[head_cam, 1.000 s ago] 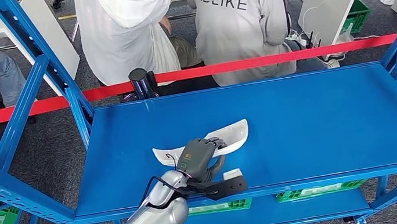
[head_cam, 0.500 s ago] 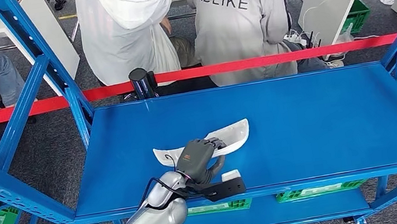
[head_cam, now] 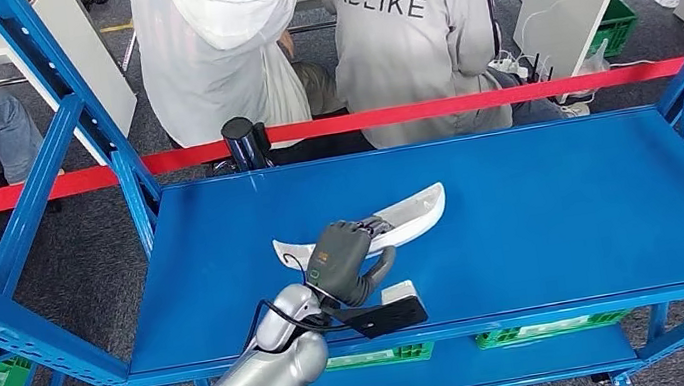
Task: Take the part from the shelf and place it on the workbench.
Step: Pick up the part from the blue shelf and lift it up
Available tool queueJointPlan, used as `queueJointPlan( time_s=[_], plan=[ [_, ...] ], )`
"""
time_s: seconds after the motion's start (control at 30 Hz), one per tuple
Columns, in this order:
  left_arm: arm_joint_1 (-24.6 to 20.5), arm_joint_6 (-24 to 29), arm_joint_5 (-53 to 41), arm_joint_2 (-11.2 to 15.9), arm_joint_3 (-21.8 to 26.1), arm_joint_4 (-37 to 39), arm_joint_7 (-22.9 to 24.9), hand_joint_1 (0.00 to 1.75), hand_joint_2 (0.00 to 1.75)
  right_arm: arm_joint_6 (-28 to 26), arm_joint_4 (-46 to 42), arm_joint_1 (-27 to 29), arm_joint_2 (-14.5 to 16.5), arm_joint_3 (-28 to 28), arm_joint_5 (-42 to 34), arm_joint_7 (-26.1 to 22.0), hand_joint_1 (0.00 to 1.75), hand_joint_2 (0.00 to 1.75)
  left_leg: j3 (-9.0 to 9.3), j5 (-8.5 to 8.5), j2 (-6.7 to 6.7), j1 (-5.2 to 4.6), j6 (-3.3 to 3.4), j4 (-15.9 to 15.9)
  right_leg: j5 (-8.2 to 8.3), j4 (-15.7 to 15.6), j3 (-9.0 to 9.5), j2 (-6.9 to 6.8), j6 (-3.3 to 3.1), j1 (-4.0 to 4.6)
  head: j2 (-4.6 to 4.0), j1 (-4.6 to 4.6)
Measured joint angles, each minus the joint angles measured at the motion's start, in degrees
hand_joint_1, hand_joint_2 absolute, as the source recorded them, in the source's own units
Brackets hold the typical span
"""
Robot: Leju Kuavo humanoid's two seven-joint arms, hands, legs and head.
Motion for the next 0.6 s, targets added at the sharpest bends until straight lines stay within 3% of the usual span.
queueJointPlan(
  time_s=[0.47, 0.6],
  plan=[
    [1.9, 1.0, -0.3, 4.1, 3.4, -19.2, 1.9, 1.75, 1.75, 0.0, 0.0, 0.1, 0.0, -1.0, -0.3, 0.1, 0.0, 0.0, -0.02, 0.0, 0.01, 0.0, 0.0, 0.0, 0.0, 0.0, -0.02, 0.0, 0.0, 0.0, 0.0, 0.0],
    [2.2, 0.9, 0.1, 4.5, 4.0, -21.0, 1.9, 1.75, 1.75, 0.0, 0.0, 0.1, 0.0, -1.1, -0.4, 0.2, 0.0, 0.0, -0.02, 0.0, 0.01, 0.0, 0.0, 0.0, 0.0, 0.0, -0.03, 0.0, 0.0, 0.0, 0.0, 0.0]
  ],
)
